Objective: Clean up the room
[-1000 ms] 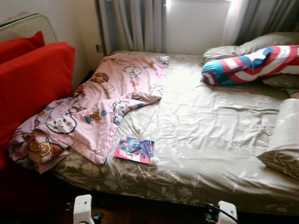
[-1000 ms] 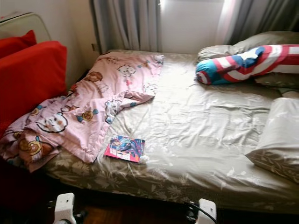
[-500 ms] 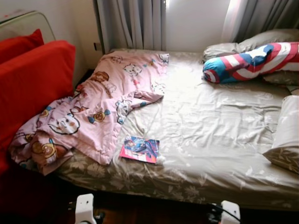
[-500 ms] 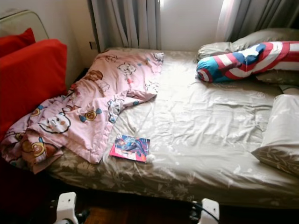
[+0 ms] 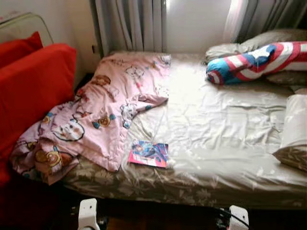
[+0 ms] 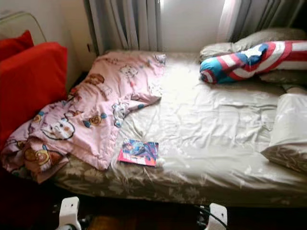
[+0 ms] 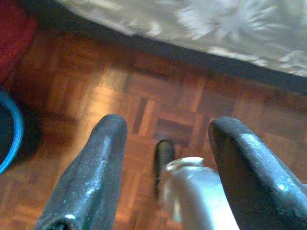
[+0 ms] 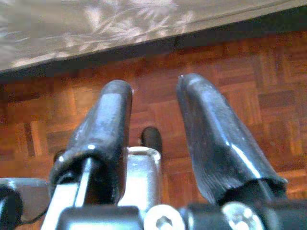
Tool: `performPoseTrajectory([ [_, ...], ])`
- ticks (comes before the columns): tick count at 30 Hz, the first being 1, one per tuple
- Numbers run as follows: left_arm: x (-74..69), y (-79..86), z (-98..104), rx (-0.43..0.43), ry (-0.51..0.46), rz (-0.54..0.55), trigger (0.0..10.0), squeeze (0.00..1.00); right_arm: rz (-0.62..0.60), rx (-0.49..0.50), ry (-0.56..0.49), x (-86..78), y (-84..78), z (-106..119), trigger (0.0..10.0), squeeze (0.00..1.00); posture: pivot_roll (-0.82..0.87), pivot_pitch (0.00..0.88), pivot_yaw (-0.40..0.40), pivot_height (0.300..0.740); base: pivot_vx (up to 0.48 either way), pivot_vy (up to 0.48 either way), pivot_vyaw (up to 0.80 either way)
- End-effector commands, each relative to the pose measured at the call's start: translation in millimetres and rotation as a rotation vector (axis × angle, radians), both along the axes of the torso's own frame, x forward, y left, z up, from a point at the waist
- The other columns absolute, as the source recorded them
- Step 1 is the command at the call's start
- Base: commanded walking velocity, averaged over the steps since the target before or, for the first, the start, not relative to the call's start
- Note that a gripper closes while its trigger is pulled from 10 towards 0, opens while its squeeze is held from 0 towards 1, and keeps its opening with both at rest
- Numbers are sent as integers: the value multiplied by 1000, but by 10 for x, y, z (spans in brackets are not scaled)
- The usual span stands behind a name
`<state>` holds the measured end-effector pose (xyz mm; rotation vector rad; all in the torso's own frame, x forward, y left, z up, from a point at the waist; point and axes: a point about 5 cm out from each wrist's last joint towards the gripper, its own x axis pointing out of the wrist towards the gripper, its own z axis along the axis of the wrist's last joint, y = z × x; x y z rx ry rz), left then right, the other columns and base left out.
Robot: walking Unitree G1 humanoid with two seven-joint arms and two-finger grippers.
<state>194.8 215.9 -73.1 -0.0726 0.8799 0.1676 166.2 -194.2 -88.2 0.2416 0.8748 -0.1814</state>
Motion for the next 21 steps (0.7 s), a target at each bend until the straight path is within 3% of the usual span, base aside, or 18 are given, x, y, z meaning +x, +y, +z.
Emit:
performPoseTrajectory([
  [1, -29, 57, -5, 14, 16, 5, 10000, 0, 11, 13, -13, 41, 62, 11, 10000, 0, 54, 0, 3, 740, 0, 337, 0],
  [4, -29, 56, -6, 14, 16, 5, 10000, 0, 11, 13, -13, 41, 61, 11, 10000, 0, 54, 0, 3, 740, 0, 274, 0],
  [21, -17, 49, 3, 2, 0, 2, 10000, 0, 12, 17, -22, 46, 62, 16, 10000, 0, 52, 0, 4, 740, 0, -1, 0],
])
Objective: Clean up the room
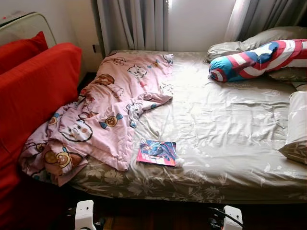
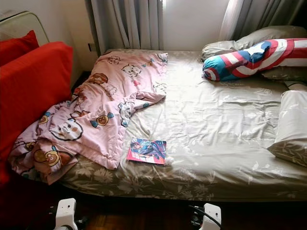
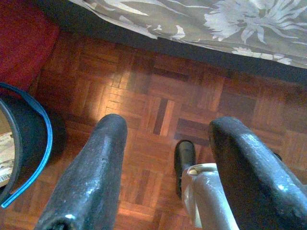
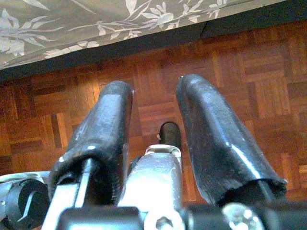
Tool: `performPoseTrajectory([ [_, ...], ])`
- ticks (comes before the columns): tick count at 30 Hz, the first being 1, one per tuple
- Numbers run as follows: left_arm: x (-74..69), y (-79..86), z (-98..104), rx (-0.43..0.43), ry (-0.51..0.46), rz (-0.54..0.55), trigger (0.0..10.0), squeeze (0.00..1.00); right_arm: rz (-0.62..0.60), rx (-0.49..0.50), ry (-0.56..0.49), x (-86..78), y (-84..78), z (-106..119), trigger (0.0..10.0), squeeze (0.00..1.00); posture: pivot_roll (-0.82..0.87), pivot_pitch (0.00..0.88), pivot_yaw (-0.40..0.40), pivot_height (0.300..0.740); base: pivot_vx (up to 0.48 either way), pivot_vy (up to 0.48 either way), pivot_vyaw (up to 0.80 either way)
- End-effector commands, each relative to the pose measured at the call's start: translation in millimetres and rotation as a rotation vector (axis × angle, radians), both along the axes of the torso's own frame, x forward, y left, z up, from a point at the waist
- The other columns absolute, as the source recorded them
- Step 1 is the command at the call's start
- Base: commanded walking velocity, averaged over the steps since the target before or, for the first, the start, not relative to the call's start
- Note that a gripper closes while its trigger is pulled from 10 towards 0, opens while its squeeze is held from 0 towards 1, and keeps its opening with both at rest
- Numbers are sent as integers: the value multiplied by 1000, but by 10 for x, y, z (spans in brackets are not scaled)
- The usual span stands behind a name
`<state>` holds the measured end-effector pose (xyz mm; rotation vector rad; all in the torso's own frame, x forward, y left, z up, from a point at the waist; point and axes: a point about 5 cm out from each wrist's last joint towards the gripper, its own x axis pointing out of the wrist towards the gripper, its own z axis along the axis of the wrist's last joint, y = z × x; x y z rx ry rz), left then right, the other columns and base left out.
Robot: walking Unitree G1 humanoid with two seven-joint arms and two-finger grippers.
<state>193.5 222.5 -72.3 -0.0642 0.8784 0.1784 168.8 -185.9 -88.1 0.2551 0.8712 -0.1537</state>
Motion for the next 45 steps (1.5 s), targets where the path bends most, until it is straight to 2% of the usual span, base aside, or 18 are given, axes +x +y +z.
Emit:
performPoseTrajectory([
  [1, -6, -17, -7, -10, 2, -3, 10000, 0, -3, -5, -13, 22, -21, 15, 10000, 0, 52, 0, 4, 740, 0, 0, 0],
  [10, 15, -17, 10, -34, -40, 47, 10000, 0, 28, -23, -22, 44, -27, 28, 10000, 0, 49, 0, 5, 740, 0, 0, 0],
  [16, 39, -25, 25, -39, -54, 29, 10000, 0, 1, -8, -21, 49, -25, 28, 10000, 0, 51, 0, 8, 740, 0, 0, 0],
  [24, 24, -25, 12, -39, -33, 30, 10000, 0, -5, -7, -22, 49, -23, 28, 10000, 0, 49, 0, 12, 740, 0, 0, 0],
  [45, -38, 4, -14, -24, -12, 12, 10000, 0, -3, -4, -15, -14, 23, -2, 10000, 0, 37, 0, 26, 740, 0, 233, 0],
])
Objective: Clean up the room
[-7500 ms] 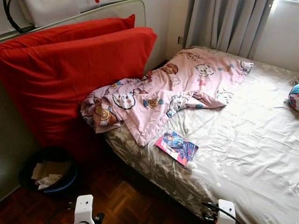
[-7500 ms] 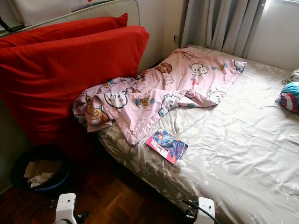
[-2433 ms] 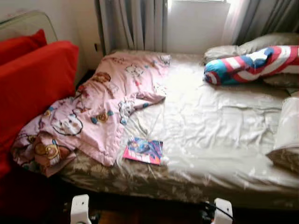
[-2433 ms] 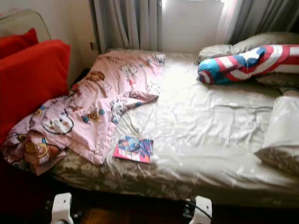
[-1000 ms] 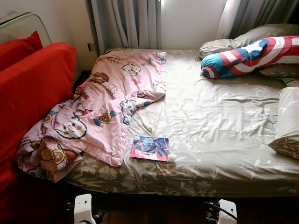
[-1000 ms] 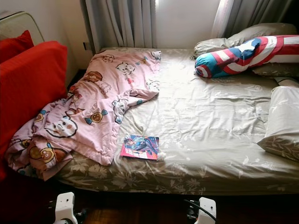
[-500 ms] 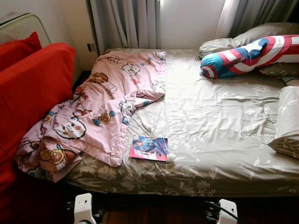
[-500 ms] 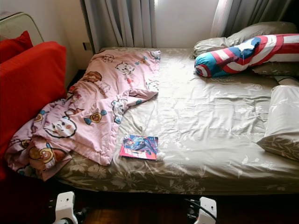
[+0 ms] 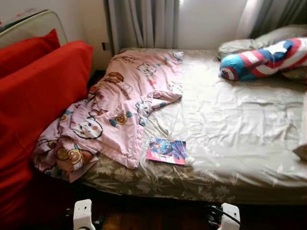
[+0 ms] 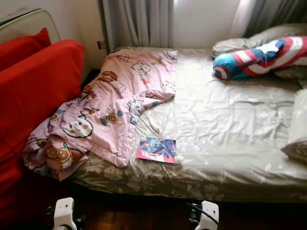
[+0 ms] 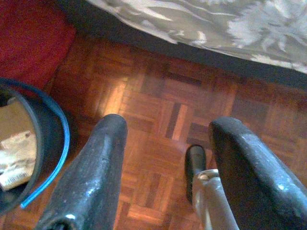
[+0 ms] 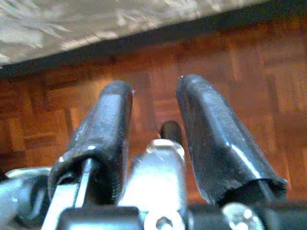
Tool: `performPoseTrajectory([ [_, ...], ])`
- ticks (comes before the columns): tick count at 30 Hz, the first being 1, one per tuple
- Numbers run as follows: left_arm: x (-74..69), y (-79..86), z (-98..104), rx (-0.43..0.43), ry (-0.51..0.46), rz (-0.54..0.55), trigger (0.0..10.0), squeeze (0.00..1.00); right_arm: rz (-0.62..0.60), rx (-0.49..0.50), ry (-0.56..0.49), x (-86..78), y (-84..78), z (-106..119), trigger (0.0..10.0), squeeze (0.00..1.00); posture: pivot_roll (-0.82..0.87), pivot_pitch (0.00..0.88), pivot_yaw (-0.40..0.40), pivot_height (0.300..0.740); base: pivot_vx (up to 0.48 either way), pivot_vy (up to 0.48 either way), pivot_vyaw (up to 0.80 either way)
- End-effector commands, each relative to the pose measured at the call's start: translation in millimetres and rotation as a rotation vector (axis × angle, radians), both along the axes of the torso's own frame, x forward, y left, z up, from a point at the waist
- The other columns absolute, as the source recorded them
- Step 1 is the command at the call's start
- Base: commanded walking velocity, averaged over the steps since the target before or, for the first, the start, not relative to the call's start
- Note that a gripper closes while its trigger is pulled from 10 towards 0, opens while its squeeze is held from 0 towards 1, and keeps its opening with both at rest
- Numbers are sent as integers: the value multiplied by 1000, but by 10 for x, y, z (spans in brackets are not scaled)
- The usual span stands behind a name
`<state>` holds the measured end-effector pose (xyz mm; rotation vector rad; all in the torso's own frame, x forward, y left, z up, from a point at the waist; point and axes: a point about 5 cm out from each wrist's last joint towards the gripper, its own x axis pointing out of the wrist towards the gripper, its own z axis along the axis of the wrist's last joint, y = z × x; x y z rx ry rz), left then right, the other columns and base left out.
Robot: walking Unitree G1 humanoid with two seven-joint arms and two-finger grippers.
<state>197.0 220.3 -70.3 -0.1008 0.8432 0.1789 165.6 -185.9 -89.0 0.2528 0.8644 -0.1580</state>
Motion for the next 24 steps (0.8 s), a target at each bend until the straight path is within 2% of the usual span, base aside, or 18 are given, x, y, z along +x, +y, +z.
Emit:
performPoseTrajectory([
  [1, -76, 27, -35, 5, 28, -6, 10000, 0, 0, 1, -8, 14, 26, 5, 10000, 0, 37, 0, 26, 740, 0, 0, 0],
  [10, -67, 41, -24, 16, 18, -25, 10000, 0, -7, 4, -10, 10, 37, 3, 10000, 0, 33, 0, 35, 740, 0, 0, 0],
  [24, -40, 38, -11, 6, 6, 7, 10000, 0, 7, 4, -20, 50, 25, 22, 10000, 0, 48, 0, 14, 740, 0, 0, 0],
])
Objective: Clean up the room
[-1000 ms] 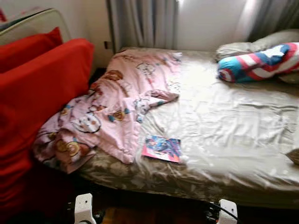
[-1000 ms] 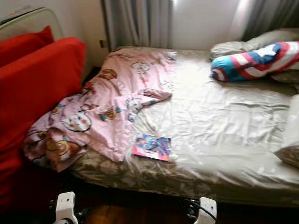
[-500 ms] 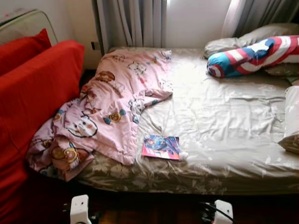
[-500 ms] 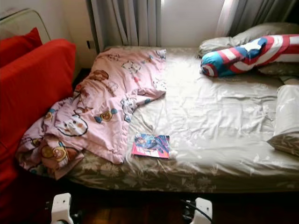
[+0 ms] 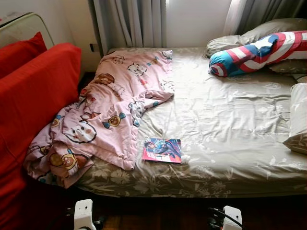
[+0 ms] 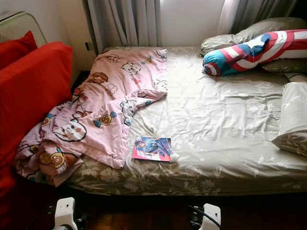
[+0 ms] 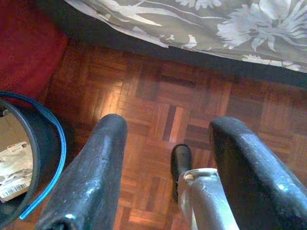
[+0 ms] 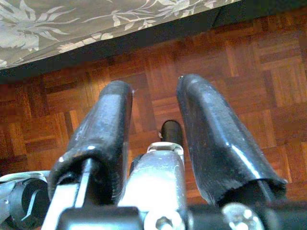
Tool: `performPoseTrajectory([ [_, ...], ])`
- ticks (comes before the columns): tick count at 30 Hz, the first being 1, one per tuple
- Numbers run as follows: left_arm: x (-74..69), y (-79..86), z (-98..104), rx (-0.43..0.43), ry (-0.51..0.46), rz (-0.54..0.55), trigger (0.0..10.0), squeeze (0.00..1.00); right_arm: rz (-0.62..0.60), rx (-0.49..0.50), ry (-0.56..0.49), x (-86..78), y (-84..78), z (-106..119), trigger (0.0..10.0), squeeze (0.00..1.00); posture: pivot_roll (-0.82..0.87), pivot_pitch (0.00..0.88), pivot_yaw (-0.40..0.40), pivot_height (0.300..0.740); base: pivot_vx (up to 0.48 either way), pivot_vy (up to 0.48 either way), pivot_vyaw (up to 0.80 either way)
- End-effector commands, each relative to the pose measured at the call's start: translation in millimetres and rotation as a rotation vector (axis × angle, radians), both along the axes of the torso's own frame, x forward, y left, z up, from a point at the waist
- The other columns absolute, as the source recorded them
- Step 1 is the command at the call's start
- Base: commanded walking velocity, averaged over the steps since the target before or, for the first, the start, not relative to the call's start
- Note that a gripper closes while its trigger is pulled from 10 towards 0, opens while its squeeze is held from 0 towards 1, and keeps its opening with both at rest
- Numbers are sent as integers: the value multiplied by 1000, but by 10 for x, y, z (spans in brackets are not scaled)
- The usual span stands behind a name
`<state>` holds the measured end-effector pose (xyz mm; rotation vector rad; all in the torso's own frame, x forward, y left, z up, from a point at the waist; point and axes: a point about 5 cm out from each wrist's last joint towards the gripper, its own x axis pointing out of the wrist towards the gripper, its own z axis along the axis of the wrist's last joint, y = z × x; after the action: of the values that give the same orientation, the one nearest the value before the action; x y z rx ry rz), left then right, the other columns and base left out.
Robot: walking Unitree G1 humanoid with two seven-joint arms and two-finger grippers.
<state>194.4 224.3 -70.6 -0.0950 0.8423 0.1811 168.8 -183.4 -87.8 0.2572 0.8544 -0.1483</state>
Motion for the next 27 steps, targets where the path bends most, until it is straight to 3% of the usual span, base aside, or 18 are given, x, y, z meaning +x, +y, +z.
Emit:
performPoseTrajectory([
  [1, -14, -1, -9, 0, 6, 7, 10000, 0, 2, -3, -8, 18, -1, 10, 10000, 0, 48, 0, 14, 740, 0, 0, 0],
  [4, -13, -3, -10, -7, 7, 14, 10000, 0, 1, -4, -8, 23, -2, 11, 10000, 0, 48, 0, 13, 740, 0, 0, 0],
  [14, -10, -3, -9, -6, 8, 16, 10000, 0, 1, -4, 0, 24, -3, 9, 10000, 0, 49, 0, 14, 740, 0, 459, 0],
  [27, -5, -1, -6, 4, 9, 8, 10000, 0, 1, -4, -2, 28, -4, 11, 10000, 0, 50, 0, 14, 740, 0, 0, 0],
])
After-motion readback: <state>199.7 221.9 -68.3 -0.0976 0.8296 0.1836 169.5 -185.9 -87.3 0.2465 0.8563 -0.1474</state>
